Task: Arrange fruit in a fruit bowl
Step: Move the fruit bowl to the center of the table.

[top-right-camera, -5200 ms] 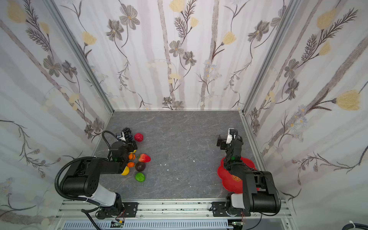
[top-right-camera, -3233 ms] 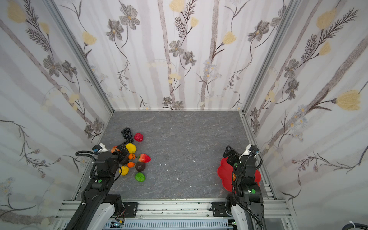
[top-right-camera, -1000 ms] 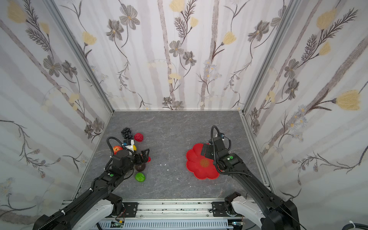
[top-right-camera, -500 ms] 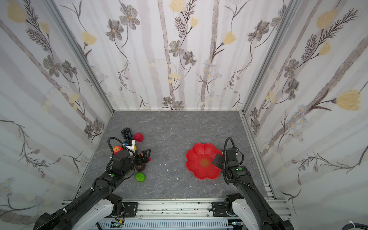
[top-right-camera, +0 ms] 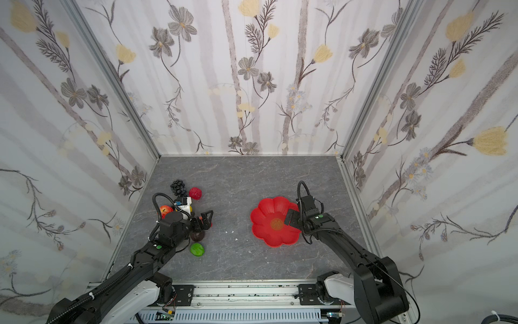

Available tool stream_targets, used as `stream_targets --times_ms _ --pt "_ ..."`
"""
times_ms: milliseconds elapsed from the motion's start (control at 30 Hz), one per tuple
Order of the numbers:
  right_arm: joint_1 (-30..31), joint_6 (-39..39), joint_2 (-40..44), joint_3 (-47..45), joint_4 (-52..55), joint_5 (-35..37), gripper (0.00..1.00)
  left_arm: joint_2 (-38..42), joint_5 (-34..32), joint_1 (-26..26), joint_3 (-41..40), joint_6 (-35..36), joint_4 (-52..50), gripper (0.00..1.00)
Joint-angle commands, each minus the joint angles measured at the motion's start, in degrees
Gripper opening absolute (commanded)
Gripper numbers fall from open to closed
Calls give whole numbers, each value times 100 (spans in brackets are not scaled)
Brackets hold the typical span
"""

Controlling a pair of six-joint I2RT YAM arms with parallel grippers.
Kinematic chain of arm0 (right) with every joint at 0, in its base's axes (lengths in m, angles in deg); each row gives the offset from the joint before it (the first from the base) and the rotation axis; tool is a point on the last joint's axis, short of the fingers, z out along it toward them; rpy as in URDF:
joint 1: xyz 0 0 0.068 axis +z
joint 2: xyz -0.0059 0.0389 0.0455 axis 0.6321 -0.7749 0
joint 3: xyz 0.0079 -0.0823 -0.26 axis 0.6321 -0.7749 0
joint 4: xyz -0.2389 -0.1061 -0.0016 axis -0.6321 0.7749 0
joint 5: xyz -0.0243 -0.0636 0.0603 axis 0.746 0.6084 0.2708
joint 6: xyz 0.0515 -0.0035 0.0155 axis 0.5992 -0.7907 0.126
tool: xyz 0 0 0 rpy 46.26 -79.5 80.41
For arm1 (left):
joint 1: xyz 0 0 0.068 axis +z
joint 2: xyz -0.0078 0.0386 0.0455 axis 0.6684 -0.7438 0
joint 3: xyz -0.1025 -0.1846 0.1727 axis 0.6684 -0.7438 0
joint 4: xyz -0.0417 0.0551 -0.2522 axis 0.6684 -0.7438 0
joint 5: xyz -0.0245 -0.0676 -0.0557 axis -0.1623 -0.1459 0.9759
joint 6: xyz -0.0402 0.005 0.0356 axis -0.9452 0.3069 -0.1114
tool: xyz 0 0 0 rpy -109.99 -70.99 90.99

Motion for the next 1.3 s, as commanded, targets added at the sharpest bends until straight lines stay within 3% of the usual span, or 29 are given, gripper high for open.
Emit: stream_targets --times_ms 0,467,667,900,1133,1267 --pt "224 -250 -534 454 -209 52 99 28 -75 -5 19 69 198 100" --pt "1452 -256 -2186 2331 -252 -192 99 -147 -62 -22 84 133 205 100" --pt "1656 -229 -2147 2499 -127 -80 99 -269 18 -22 139 142 207 100" --pt "1406 -490 -1135 1996 403 724 99 -415 106 -39 192 133 224 100" --pt "305 -324 -416 827 128 107 99 -595 186 -92 261 124 254 100" --pt "230 -140 -521 492 -269 -267 99 -643 203 -114 283 133 233 100"
